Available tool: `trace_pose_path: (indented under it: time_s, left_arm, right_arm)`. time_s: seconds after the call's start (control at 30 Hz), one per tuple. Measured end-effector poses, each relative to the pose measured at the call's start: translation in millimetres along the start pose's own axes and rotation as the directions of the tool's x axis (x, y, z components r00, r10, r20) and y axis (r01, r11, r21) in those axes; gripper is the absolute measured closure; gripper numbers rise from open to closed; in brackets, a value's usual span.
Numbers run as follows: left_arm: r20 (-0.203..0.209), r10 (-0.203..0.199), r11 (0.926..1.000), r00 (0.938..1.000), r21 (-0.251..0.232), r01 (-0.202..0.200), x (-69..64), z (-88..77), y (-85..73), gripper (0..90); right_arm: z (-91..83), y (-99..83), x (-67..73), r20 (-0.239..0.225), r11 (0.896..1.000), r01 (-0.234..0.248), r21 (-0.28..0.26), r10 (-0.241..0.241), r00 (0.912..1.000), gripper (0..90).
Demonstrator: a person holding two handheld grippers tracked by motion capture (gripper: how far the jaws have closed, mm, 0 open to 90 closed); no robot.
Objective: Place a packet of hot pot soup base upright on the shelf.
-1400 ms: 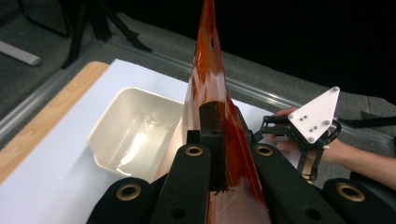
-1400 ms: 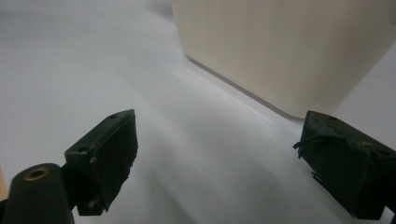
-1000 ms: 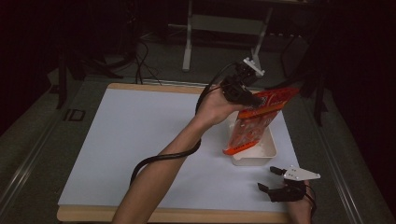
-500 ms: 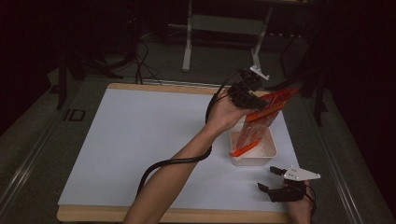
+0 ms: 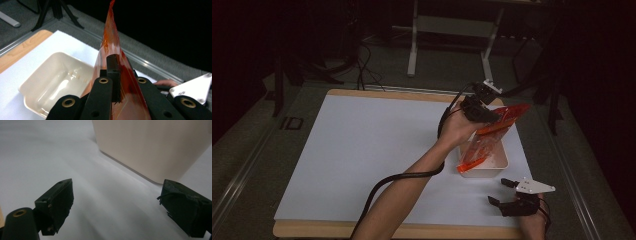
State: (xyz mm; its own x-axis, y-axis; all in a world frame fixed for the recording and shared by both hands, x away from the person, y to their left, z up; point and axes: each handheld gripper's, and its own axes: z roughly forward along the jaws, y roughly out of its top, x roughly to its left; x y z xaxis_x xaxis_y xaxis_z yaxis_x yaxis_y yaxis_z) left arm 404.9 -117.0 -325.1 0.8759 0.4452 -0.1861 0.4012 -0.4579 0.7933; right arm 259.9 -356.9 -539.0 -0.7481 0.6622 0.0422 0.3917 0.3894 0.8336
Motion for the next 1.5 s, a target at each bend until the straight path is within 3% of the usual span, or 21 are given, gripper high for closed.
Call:
trace_pose_path:
  time_s: [0.07, 0.23, 0.3, 0.43, 0.5, 0.53, 0.57, 0.63, 0.67, 0.87, 0.97, 1.1, 1.5]
  left_arm:
    - [0.018, -0.006, 0.9999, 0.9998, -0.015, 0.006, 1.7, 0.5, -5.1, 84.3]
    - [0.005, 0.027, 0.9996, 0.9996, 0.002, -0.027, -1.2, 4.7, -17.0, 68.7]
    - [-0.015, 0.05, 0.9987, 0.9987, 0.014, -0.049, -3.0, 6.5, -24.2, 68.2]
    - [0.0, 0.035, 0.999, 0.9994, 0.027, -0.035, -1.7, 12.6, -42.3, 63.0]
    - [-0.008, 0.038, 0.998, 0.9992, 0.051, -0.037, -0.3, 17.8, -52.4, 63.2]
    - [-0.008, 0.033, 0.9973, 0.9994, 0.065, -0.033, 3.2, 23.8, -64.6, 64.8]
    - [-0.008, 0.033, 0.9973, 0.9994, 0.065, -0.033, 3.2, 23.8, -64.6, 65.8]
    - [0.025, 0.005, 0.9994, 0.9997, 0.034, -0.006, 7.8, 25.4, -76.4, 65.4]
    - [0.02, 0.003, 0.9999, 0.9998, 0.015, -0.003, 7.5, 23.6, -81.7, 65.8]
    - [0.009, 0.038, 0.9975, 0.9992, 0.059, -0.038, 2.3, 25.3, -94.0, 65.7]
    - [0.008, 0.029, 0.9986, 0.9995, 0.045, -0.029, 3.8, 25.1, -98.9, 66.9]
    - [-0.011, 0.057, 0.9965, 0.9983, 0.063, -0.056, 2.8, 24.7, -103.6, 67.9]
    - [-0.023, 0.049, 0.997, 0.9985, 0.061, -0.048, 5.6, 24.6, -113.7, 69.5]
  right_arm:
    - [0.3, 0.0, 0.3, 0.0, 1.0, -0.001, 0.0, 0.001, 1.0, 11.6]
    - [0.4, 0.0, 0.4, 0.0, 1.0, 0.0, 0.0, 0.0, 1.0, 11.6]
    - [0.5, 0.1, 0.5, -0.001, 1.0, 0.0, 0.001, 0.0, 1.0, 11.6]
    - [0.6, 0.1, 0.4, 0.0, 1.0, 0.0, 0.001, 0.0, 1.0, 11.6]
    - [0.7, 0.0, 0.4, -0.001, 1.0, 0.001, 0.001, -0.001, 1.0, 11.6]
    - [0.8, 0.1, 0.5, -0.001, 1.0, 0.001, 0.001, -0.001, 1.0, 11.6]
    - [0.8, 0.1, 0.5, -0.001, 1.0, 0.001, 0.001, -0.001, 1.0, 11.6]
    - [0.8, 0.1, 0.2, -0.001, 1.0, 0.001, 0.001, -0.001, 1.0, 11.6]
    - [0.6, 0.2, -0.2, -0.001, 1.0, 0.002, 0.004, -0.002, 1.0, 11.5]
    - [0.9, 0.3, -0.1, 0.003, 1.0, -0.006, 0.006, 0.006, 1.0, 11.5]
    - [1.2, 0.3, 0.2, 0.005, 1.0, -0.004, 0.005, 0.004, 1.0, 11.5]
    - [1.2, 0.3, 0.2, 0.009, 1.0, -0.001, 0.005, 0.001, 1.0, 11.5]
    - [1.6, 0.4, 0.0, 0.01, 1.0, -0.006, 0.01, 0.006, 0.9999, 11.5]
